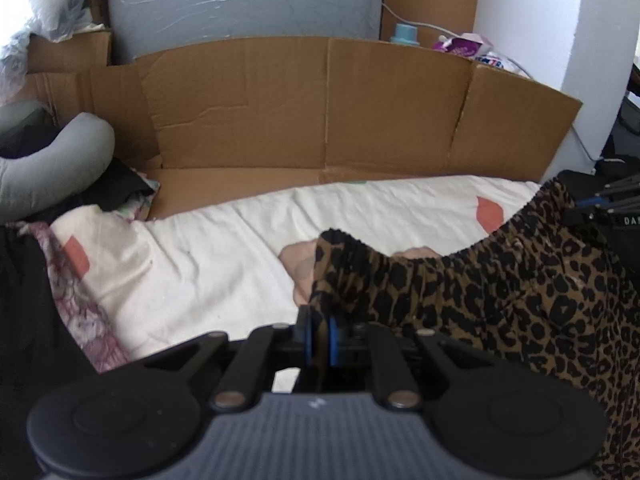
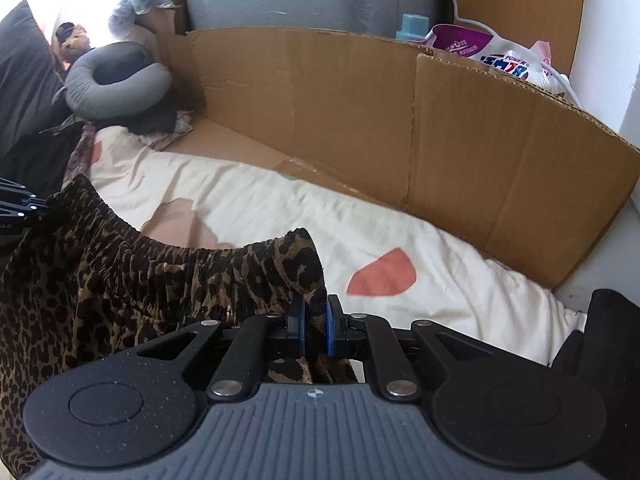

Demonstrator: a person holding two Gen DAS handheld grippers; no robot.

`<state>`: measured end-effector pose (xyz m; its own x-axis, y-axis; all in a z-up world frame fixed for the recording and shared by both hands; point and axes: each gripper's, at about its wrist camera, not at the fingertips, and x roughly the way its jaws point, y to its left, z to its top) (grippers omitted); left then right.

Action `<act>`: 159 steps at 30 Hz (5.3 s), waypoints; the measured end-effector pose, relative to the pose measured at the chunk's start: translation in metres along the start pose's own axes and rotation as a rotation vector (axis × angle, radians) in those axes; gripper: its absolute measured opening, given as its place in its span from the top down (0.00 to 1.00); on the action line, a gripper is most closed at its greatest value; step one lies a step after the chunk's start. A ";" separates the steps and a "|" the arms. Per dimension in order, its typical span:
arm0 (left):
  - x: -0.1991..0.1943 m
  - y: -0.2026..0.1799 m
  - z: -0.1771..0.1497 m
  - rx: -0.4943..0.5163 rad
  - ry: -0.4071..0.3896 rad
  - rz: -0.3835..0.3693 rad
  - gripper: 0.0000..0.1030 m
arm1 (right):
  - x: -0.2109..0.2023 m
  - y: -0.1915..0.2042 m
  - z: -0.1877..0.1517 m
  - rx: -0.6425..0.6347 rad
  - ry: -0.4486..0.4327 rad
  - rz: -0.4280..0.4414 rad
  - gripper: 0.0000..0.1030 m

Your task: Fold clothes

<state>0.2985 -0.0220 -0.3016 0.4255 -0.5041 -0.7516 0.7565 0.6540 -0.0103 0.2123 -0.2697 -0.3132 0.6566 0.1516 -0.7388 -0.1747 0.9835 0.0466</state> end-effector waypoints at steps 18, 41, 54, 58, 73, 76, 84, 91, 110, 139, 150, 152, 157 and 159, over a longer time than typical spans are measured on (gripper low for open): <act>0.075 0.004 -0.016 -0.011 0.145 0.019 0.91 | 0.073 -0.014 -0.022 0.097 0.124 -0.021 0.92; 0.064 0.010 -0.004 -0.004 0.080 0.086 0.93 | 0.071 -0.007 0.000 0.066 0.055 -0.076 0.92; 0.053 0.019 0.020 -0.071 -0.003 0.146 0.93 | 0.068 0.001 0.029 0.038 -0.012 -0.103 0.92; 0.055 0.024 0.031 -0.086 -0.021 0.165 0.93 | 0.070 0.002 0.038 0.030 -0.030 -0.115 0.92; 0.108 0.036 0.029 -0.092 0.113 0.192 0.87 | 0.118 -0.012 0.039 0.100 0.057 -0.095 0.89; 0.114 0.039 0.023 -0.102 0.133 0.228 0.87 | 0.125 -0.023 0.031 0.173 0.097 -0.091 0.80; 0.083 0.028 0.024 -0.097 0.102 0.198 0.76 | 0.088 -0.037 0.030 0.181 0.041 -0.074 0.68; 0.050 0.012 0.021 -0.117 0.081 0.145 0.74 | 0.040 -0.049 0.021 0.187 0.024 -0.059 0.68; -0.038 -0.043 -0.037 -0.169 0.173 0.034 0.70 | -0.110 -0.081 -0.077 0.217 0.020 -0.208 0.68; -0.056 -0.138 -0.118 -0.030 0.365 -0.267 0.67 | -0.100 -0.095 -0.210 0.436 0.192 -0.183 0.67; -0.048 -0.158 -0.147 0.000 0.440 -0.278 0.44 | -0.099 -0.099 -0.220 0.472 0.186 -0.135 0.67; -0.046 -0.162 -0.152 0.009 0.456 -0.277 0.44 | -0.098 -0.100 -0.220 0.475 0.187 -0.128 0.67; -0.048 -0.163 -0.159 -0.011 0.459 -0.293 0.45 | -0.093 -0.103 -0.223 0.501 0.177 -0.092 0.65; -0.050 -0.158 -0.156 -0.049 0.437 -0.313 0.45 | -0.092 -0.101 -0.226 0.506 0.177 -0.076 0.62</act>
<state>0.0800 -0.0119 -0.3652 -0.0710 -0.4045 -0.9118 0.7852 0.5411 -0.3012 0.0041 -0.4056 -0.4019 0.5121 0.1018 -0.8529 0.2726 0.9224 0.2738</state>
